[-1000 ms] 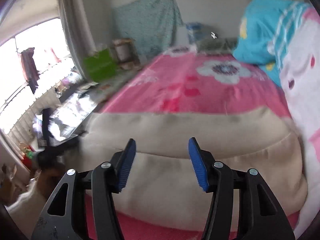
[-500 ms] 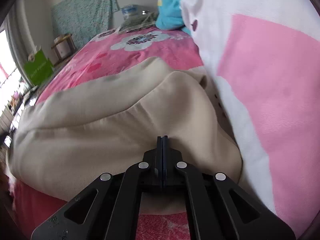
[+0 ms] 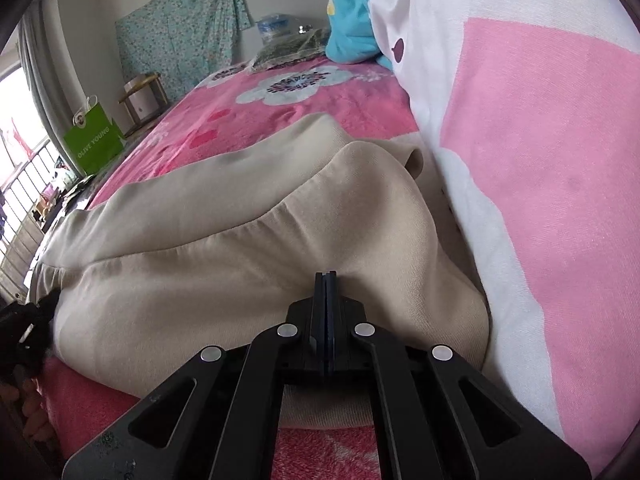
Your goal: Fold large clothes
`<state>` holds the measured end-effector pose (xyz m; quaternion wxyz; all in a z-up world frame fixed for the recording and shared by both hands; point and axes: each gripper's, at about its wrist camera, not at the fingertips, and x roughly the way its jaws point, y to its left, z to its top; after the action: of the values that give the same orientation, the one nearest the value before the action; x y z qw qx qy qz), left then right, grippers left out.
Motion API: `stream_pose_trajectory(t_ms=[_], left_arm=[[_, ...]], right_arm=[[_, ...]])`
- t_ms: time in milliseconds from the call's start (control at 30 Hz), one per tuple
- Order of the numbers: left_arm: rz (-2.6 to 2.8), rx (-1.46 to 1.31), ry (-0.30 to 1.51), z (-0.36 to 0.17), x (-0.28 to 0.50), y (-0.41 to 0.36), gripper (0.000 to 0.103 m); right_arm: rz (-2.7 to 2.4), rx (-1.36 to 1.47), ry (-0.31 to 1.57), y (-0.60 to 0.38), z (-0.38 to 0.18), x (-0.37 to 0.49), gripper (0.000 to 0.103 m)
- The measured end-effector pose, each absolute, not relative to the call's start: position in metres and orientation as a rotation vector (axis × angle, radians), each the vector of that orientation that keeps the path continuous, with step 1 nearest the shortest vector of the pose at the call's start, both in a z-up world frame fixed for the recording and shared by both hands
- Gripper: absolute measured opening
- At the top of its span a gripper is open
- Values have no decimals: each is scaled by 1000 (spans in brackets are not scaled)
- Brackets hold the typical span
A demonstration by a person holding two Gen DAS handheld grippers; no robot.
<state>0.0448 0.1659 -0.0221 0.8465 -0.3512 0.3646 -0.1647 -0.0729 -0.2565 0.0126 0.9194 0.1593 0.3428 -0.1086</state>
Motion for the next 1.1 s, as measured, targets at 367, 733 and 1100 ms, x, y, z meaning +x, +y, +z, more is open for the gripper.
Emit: stream_pose_trajectory(t_ms=[367, 733, 1100], left_arm=[[-425, -295, 796, 31, 93, 73, 2], [-122, -289, 796, 23, 122, 87, 3], [-118, 100, 672, 73, 124, 140, 59]], right_arm=[[-232, 313, 696, -254, 11, -73, 1], [-221, 310, 699, -257, 14, -71, 1], [-150, 72, 573, -238, 100, -56, 63]])
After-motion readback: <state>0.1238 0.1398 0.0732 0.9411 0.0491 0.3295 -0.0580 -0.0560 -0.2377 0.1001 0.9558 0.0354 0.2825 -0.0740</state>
